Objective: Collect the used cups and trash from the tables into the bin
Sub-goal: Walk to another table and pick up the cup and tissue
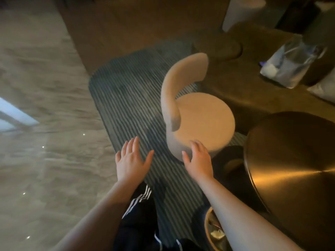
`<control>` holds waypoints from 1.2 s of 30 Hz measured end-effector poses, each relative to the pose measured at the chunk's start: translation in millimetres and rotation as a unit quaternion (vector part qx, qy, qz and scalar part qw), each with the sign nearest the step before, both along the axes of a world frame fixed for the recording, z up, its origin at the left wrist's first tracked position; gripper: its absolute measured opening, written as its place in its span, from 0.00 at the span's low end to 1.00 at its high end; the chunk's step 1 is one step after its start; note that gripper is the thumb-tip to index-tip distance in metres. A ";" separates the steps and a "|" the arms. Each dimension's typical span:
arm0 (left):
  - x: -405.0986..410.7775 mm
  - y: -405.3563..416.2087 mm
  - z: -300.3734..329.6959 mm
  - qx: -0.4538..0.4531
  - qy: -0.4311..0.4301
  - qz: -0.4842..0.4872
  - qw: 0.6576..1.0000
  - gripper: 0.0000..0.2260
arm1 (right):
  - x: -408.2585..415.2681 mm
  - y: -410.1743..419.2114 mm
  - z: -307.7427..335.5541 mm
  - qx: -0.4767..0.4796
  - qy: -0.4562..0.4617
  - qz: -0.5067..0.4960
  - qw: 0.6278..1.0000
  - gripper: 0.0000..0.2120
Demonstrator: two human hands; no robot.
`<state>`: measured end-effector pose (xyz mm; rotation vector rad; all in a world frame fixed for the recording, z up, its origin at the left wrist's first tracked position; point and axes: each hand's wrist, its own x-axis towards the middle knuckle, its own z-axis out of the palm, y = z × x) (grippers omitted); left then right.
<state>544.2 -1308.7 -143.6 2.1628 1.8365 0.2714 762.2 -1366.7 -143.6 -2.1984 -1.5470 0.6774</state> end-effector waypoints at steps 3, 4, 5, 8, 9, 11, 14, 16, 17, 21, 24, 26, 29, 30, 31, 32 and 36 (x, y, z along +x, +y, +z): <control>-19.3 59.9 -4.2 0.010 -0.011 0.026 1.000 0.36 | -16.0 69.5 -2.6 0.008 0.000 0.010 1.000 0.25; -25.5 83.0 -6.4 0.012 -0.014 0.032 0.999 0.36 | -21.7 95.6 -3.2 0.014 -0.002 0.009 1.000 0.24; -31.2 108.3 -8.8 0.013 -0.018 0.036 0.999 0.36 | -26.8 123.7 -3.6 0.022 -0.007 0.009 1.000 0.24; -47.1 194.2 -13.6 0.000 -0.024 0.037 0.999 0.36 | -40.7 217.4 -1.7 0.039 -0.019 0.009 0.999 0.23; -52.5 225.2 -12.9 -0.005 -0.021 0.035 0.999 0.36 | -44.3 250.4 1.2 0.037 -0.022 0.009 0.999 0.24; -61.7 287.7 -6.0 -0.012 -0.019 0.021 1.000 0.36 | -49.1 313.4 9.9 0.037 -0.022 0.002 0.999 0.24; -67.6 379.7 12.7 -0.004 -0.020 -0.003 1.000 0.36 | -53.7 395.2 25.1 0.051 -0.024 -0.013 0.998 0.25; -65.1 434.2 26.0 0.006 -0.021 -0.007 1.000 0.36 | -55.0 441.9 31.6 0.055 -0.021 -0.025 0.998 0.25; -62.7 457.9 30.7 0.008 -0.023 -0.006 1.000 0.35 | -55.2 463.2 33.2 0.055 -0.019 -0.030 0.998 0.24; -48.5 539.5 36.8 -0.006 -0.033 -0.007 0.999 0.35 | -47.3 542.7 33.3 0.046 -0.016 -0.037 0.998 0.24; -32.7 602.0 29.8 -0.011 -0.024 -0.013 1.000 0.35 | -33.3 603.2 28.4 0.052 -0.019 -0.045 0.997 0.23; -18.6 649.5 21.0 -0.011 -0.017 -0.014 1.000 0.35 | -20.9 647.5 21.6 0.058 -0.025 -0.046 0.997 0.23; 10.1 732.3 5.5 -0.002 -0.009 -0.025 1.000 0.36 | 6.2 724.0 8.4 0.062 -0.040 -0.046 0.996 0.22; 21.4 762.8 1.2 0.002 -0.007 -0.029 1.000 0.36 | 17.9 752.5 4.2 0.064 -0.043 -0.048 0.996 0.23; 33.4 794.9 -1.8 0.005 -0.006 -0.032 0.999 0.36 | 30.8 782.4 0.7 0.066 -0.044 -0.051 0.996 0.23; 46.0 828.4 -3.6 0.007 -0.002 -0.035 0.999 0.36 | 44.4 813.7 -2.1 0.066 -0.045 -0.054 0.995 0.23; 99.7 966.1 3.6 0.009 0.017 -0.035 0.999 0.37 | 100.5 945.2 -0.1 0.060 -0.041 -0.046 0.996 0.23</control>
